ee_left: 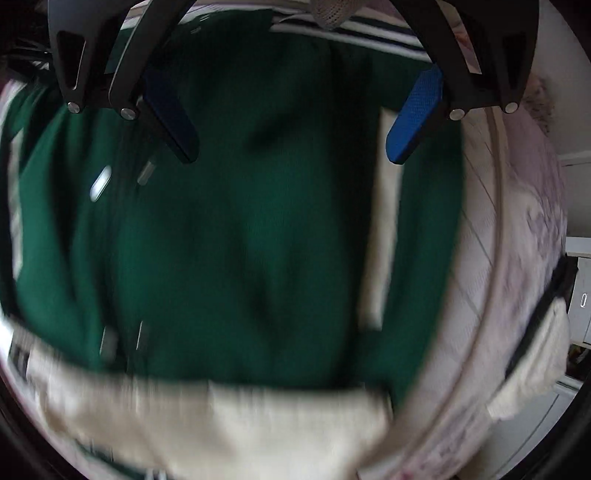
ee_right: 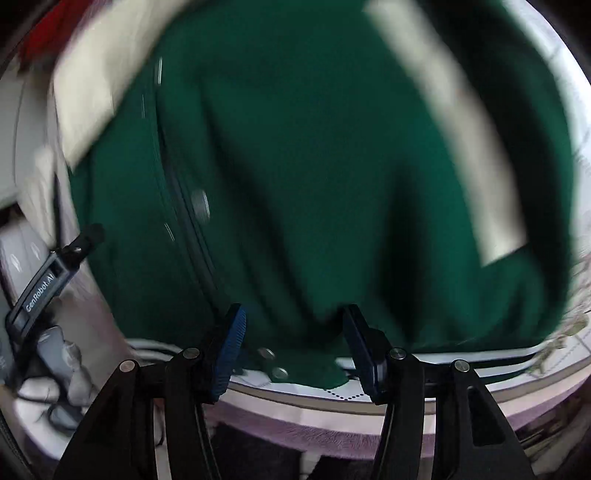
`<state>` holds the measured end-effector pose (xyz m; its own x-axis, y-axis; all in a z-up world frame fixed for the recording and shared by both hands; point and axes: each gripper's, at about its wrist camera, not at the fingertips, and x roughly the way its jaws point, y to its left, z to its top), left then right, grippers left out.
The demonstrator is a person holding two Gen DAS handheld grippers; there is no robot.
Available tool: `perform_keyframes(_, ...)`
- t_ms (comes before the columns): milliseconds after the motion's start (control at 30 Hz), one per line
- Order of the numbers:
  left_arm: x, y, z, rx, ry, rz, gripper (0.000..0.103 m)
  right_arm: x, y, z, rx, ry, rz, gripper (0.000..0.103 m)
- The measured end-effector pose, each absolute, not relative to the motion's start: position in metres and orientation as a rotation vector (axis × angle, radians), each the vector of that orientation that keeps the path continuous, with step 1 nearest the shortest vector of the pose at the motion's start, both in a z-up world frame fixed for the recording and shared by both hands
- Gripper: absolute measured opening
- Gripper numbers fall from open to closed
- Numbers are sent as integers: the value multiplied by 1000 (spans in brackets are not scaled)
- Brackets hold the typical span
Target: Fold large clothes
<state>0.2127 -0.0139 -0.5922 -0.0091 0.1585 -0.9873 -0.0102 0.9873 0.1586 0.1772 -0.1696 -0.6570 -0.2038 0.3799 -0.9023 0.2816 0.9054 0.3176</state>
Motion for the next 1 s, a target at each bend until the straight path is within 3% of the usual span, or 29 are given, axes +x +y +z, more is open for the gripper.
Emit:
perform_keyframes(67,196,-16,-618,130,1618,115,103,168,-142,-669,352,1762,116,75)
perform_keyframes(133,187,-15,-624,103,1578,101,103,160,-128,-671,289,1687,73,72)
perform_keyframes(200,187,-15,-622,94,1561,92,103,155,-120,-664,214,1660,10,41)
perform_keyframes(233,186,-14,-622,86,1560,88,103,153,-120,-659,211,1645,-11,16)
perform_keyframes(267,186,-12,-622,70,1560,83,103,150,-126,-656,281,1637,-11,7)
perform_keyframes(567,185,10,-621,38,1554,59,103,126,-95,-630,451,1643,48,4)
perform_keyframes(700,184,20,-611,11,1552,64,103,126,-78,-657,407,1737,107,11)
perform_keyframes(800,191,16,-589,4,1503,49,103,130,-103,-645,606,1743,143,32)
perform_keyframes(867,196,1,-571,-7,1456,24,103,129,-133,-623,696,1659,102,54)
perform_keyframes(1000,206,-47,-565,5,1426,-29,103,125,-218,-585,656,1473,-163,62)
